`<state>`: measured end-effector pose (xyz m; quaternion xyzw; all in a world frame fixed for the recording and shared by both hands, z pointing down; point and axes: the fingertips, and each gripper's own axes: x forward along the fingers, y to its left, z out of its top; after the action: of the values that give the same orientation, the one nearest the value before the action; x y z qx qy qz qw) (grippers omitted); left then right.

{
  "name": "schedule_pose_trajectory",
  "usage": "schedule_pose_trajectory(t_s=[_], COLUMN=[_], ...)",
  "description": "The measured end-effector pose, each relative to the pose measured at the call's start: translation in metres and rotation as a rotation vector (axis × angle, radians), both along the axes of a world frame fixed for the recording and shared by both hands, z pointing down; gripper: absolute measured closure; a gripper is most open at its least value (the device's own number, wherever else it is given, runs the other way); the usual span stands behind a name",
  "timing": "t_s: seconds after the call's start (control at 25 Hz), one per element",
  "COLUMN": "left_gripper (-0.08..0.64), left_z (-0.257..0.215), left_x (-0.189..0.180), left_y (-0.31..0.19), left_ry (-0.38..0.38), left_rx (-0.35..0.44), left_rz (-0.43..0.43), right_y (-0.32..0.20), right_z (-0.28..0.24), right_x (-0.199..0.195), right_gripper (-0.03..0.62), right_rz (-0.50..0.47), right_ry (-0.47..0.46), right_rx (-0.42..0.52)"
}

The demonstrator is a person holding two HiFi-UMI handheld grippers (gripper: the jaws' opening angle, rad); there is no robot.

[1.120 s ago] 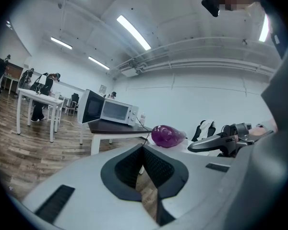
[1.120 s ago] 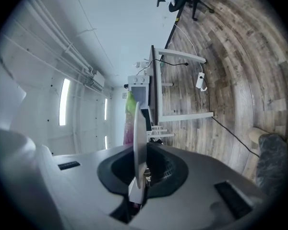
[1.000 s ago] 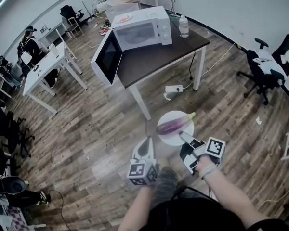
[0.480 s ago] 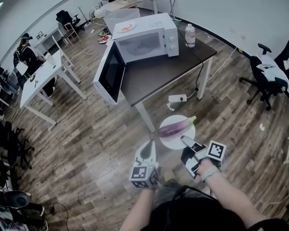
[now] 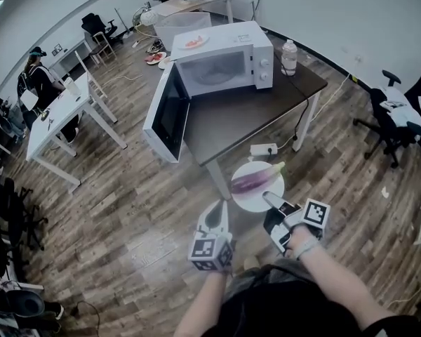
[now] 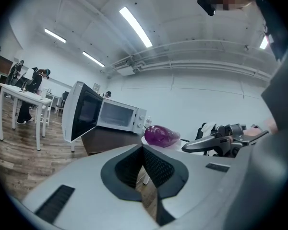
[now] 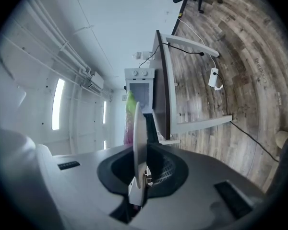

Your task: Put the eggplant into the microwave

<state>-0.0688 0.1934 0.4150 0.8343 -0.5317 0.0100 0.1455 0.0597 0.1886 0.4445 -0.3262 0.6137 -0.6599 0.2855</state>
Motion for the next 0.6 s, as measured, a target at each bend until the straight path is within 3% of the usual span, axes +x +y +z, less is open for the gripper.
schedule_pose_trajectory(t_s=[0.6], left_gripper=[0.560], left_z=[-0.007], left_x=[-0.021], left_y=[-0.074], left_ry=[0.020], left_rx=[0.025], left_rz=[-0.059], right_y=[-0.082], right_z=[0.003], right_x=[-0.020], right_gripper=[0.565], right_rz=[-0.052], right_ry=[-0.010], right_rx=[0.004])
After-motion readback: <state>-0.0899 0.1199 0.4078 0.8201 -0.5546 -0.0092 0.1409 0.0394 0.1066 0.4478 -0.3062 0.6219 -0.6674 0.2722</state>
